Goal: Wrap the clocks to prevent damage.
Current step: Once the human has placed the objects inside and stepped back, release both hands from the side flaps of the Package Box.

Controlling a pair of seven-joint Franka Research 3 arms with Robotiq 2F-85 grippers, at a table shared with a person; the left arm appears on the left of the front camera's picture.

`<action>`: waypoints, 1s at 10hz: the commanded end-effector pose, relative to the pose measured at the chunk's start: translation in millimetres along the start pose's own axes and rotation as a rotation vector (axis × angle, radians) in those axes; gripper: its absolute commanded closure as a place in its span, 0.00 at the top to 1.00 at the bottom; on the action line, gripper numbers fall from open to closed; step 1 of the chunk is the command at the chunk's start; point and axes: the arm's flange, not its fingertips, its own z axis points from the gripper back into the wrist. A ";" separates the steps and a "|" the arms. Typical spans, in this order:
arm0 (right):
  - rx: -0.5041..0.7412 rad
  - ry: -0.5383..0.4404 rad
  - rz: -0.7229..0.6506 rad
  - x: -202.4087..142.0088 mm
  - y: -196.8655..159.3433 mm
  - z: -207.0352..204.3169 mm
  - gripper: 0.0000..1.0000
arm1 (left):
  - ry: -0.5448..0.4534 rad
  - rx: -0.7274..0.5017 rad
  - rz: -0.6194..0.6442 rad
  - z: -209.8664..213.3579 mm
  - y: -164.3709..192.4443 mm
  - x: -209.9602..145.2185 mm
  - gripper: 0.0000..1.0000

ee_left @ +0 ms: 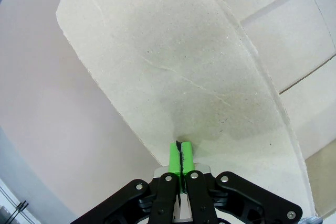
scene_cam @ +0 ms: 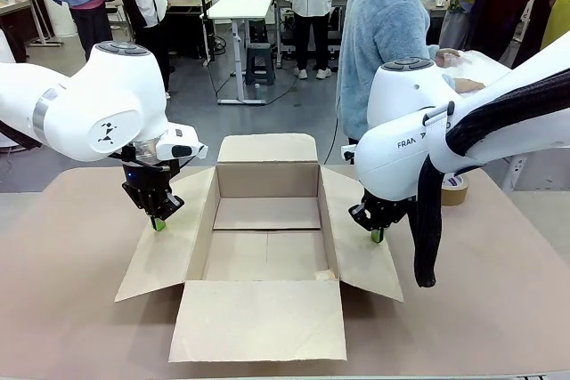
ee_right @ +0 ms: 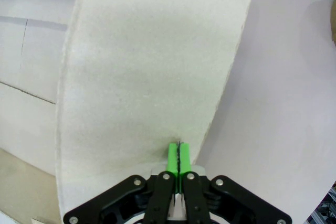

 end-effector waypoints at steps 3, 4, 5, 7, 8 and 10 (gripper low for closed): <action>-0.011 0.004 -0.008 -1.3 2.5 -1.2 0.01 | -0.004 0.010 -0.005 1.9 0.6 -1.0 0.00; -0.011 0.004 -0.008 -1.3 2.5 -1.2 0.01 | -0.004 0.010 -0.005 1.9 0.6 -1.0 0.00; -0.011 0.004 -0.008 -1.3 2.5 -1.2 0.01 | -0.004 0.010 -0.005 1.9 0.6 -1.0 0.00; -0.011 0.004 -0.008 -1.3 2.5 -1.2 0.01 | -0.004 0.010 -0.005 1.9 0.6 -1.0 0.00; -0.011 0.004 -0.008 -1.3 2.5 -1.2 0.01 | -0.004 0.010 -0.005 1.9 0.6 -1.0 0.00; -0.011 0.004 -0.008 -1.3 2.5 -1.2 0.01 | -0.004 0.010 -0.005 1.9 0.6 -1.0 0.00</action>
